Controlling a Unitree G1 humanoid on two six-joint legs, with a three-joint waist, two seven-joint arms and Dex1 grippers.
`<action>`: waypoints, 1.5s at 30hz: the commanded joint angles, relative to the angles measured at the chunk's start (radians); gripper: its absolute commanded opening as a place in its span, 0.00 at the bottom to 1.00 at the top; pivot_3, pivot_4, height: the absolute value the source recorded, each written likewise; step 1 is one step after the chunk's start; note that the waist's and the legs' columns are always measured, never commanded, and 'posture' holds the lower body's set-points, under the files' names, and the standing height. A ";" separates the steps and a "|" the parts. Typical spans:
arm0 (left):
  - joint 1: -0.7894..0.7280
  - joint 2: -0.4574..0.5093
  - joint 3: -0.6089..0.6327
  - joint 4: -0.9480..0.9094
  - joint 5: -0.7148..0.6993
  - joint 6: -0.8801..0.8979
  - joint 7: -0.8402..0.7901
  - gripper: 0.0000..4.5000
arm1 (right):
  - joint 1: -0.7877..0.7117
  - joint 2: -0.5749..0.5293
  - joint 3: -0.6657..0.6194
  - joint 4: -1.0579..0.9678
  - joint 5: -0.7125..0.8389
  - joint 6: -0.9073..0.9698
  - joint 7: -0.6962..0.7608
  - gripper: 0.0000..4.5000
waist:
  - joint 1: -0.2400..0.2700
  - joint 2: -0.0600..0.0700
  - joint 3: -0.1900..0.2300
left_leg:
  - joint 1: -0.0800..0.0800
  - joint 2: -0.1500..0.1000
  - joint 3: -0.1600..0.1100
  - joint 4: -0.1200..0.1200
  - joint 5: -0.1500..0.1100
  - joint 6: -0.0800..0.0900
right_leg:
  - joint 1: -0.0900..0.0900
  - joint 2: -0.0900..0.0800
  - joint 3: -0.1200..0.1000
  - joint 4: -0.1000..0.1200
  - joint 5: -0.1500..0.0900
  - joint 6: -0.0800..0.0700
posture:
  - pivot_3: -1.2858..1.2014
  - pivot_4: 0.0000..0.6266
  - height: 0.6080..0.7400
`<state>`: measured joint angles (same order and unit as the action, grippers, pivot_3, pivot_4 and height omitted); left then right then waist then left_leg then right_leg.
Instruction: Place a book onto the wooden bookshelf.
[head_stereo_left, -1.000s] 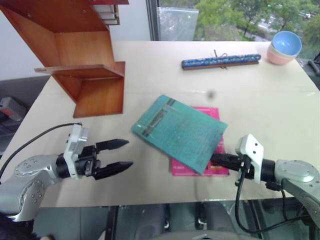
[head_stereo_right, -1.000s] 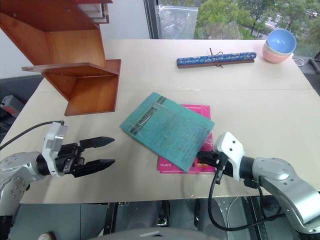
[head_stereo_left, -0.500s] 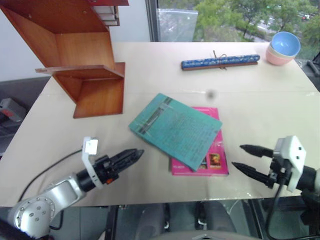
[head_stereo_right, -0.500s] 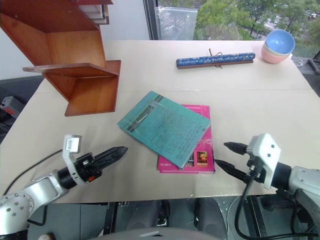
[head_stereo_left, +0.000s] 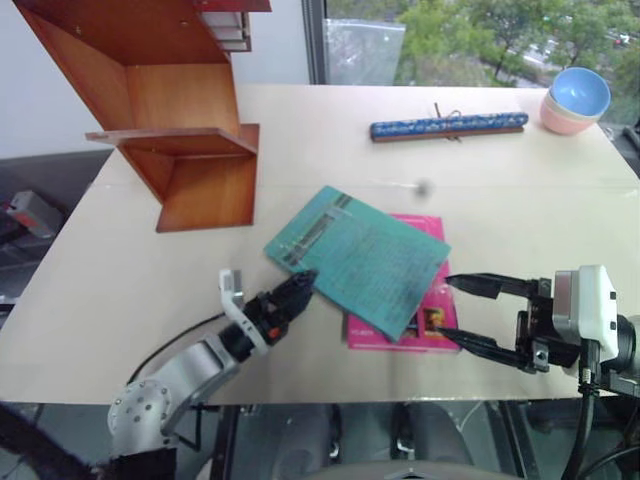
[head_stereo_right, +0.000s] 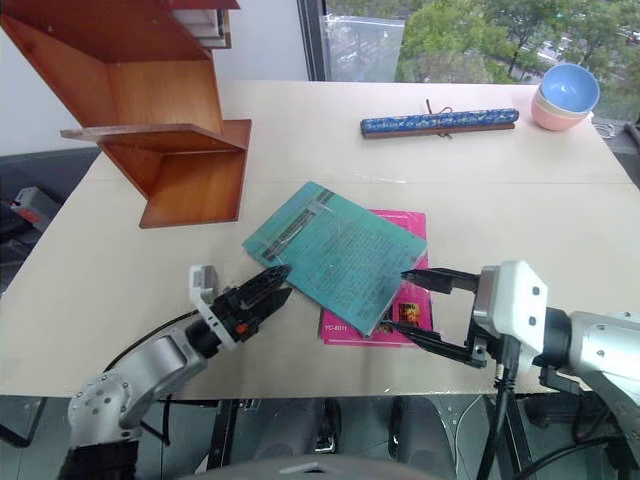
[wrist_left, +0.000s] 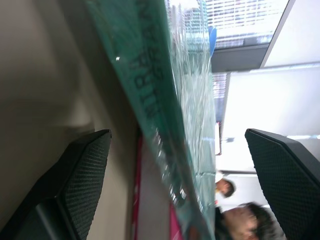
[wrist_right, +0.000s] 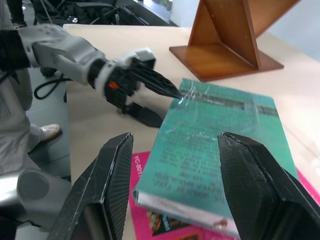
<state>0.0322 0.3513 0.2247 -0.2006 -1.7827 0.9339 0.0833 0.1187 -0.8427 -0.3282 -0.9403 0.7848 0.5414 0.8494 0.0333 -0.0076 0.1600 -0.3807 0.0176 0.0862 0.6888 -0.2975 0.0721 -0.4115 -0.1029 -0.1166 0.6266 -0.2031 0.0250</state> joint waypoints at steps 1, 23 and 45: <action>-0.051 -0.031 -0.060 0.069 -0.011 0.004 0.049 1.00 | -0.014 -0.018 0.013 -0.003 -0.029 -0.021 -0.012 0.61 | 0.005 0.001 -0.001 | 0.000 0.000 0.000 0.000 0.000 0.000 | 0.000 0.000 0.000 0.000 0.000 0.000 | 0.52 0.24 1.00; -0.357 0.248 -0.005 -0.133 0.239 -0.030 -0.322 0.01 | -0.091 0.012 0.041 0.047 -0.023 -0.032 -0.084 0.63 | 0.007 -0.001 0.000 | -0.002 -0.001 -0.002 0.001 0.000 0.000 | 0.000 0.002 -0.003 0.000 -0.001 0.001 | 0.52 0.24 1.00; -1.305 0.907 -0.378 0.085 1.458 -0.395 -1.267 0.01 | -0.273 0.076 0.179 0.278 -0.125 -0.158 0.018 0.63 | -0.023 -0.003 0.018 | -0.004 -0.003 -0.001 -0.004 0.000 0.000 | -0.003 0.004 -0.006 -0.003 -0.004 0.012 | 0.52 0.24 1.00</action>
<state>-1.2237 1.2190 -0.1753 -0.1379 -0.3615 0.5391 -1.1201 -0.1367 -0.7734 -0.1559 -0.6623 0.6690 0.4146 0.8523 0.0100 -0.0111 0.1781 -0.3844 0.0145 0.0864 0.6851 -0.2973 0.0718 -0.4156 -0.0989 -0.1211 0.6243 -0.2067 0.0375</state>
